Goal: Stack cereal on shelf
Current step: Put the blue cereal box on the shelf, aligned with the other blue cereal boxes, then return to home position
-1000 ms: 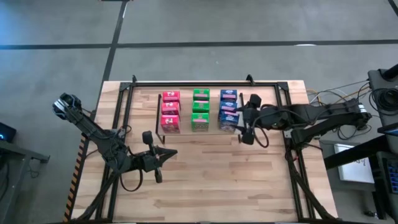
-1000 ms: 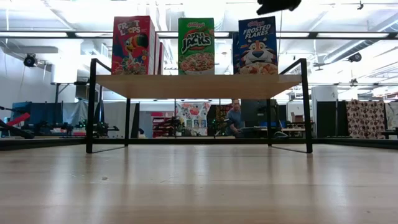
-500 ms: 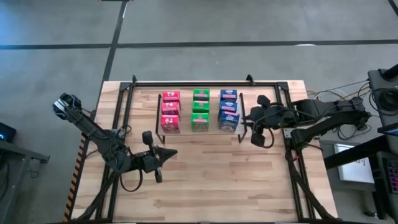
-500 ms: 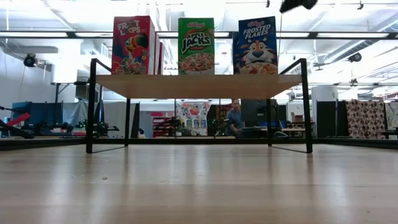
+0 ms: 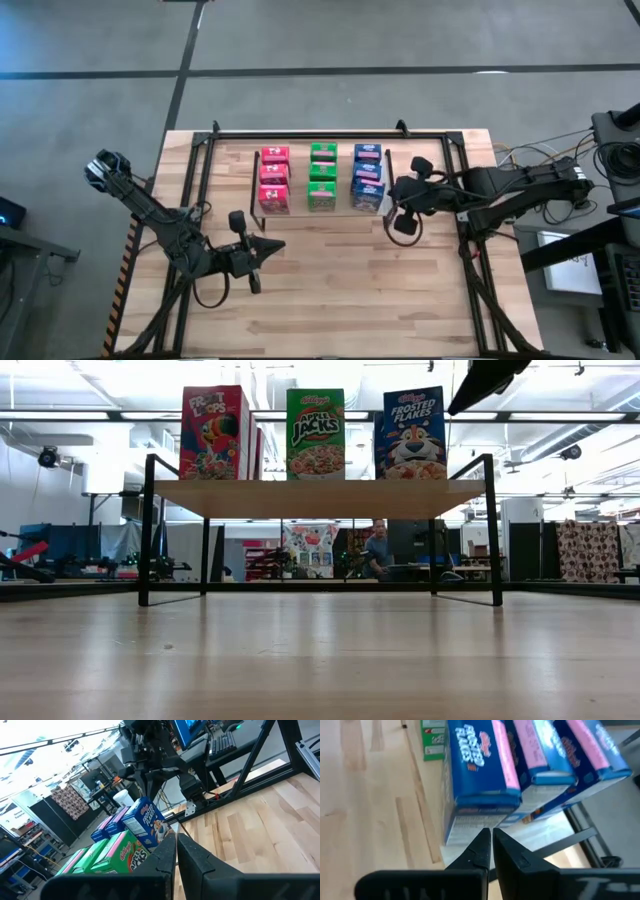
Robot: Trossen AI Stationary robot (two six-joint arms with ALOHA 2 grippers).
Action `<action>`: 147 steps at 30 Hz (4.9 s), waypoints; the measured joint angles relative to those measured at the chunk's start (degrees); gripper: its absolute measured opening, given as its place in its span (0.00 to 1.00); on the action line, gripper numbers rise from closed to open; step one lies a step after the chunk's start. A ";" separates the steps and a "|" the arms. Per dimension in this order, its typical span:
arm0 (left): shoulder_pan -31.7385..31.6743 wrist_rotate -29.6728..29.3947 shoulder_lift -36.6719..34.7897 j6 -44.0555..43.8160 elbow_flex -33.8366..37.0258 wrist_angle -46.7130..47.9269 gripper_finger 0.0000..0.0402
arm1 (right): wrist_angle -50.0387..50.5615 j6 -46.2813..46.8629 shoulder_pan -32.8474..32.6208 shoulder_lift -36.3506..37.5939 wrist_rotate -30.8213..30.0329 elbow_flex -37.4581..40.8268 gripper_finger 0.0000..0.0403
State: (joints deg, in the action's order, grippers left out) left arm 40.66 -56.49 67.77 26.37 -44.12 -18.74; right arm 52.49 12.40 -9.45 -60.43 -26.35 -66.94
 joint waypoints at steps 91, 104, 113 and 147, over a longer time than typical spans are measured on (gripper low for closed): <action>0.02 -7.58 -2.78 7.15 0.00 6.75 0.00 | 20.61 17.55 4.00 -35.99 -0.80 -47.55 0.02; 0.02 -7.61 -2.73 6.54 0.00 7.37 0.00 | 24.00 17.64 4.00 -39.03 1.10 -50.29 0.02; 0.03 -7.61 -2.73 6.50 0.00 7.37 0.00 | 25.42 17.64 3.98 -39.07 1.10 -50.23 0.02; 1.05 -7.60 -3.42 6.02 0.00 9.55 0.00 | 25.99 11.42 2.18 -38.78 0.69 -52.96 0.02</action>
State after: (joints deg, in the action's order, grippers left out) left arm 41.72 -64.09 64.34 32.39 -44.12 -9.19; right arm 78.48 23.83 -7.27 -99.21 -25.66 -119.90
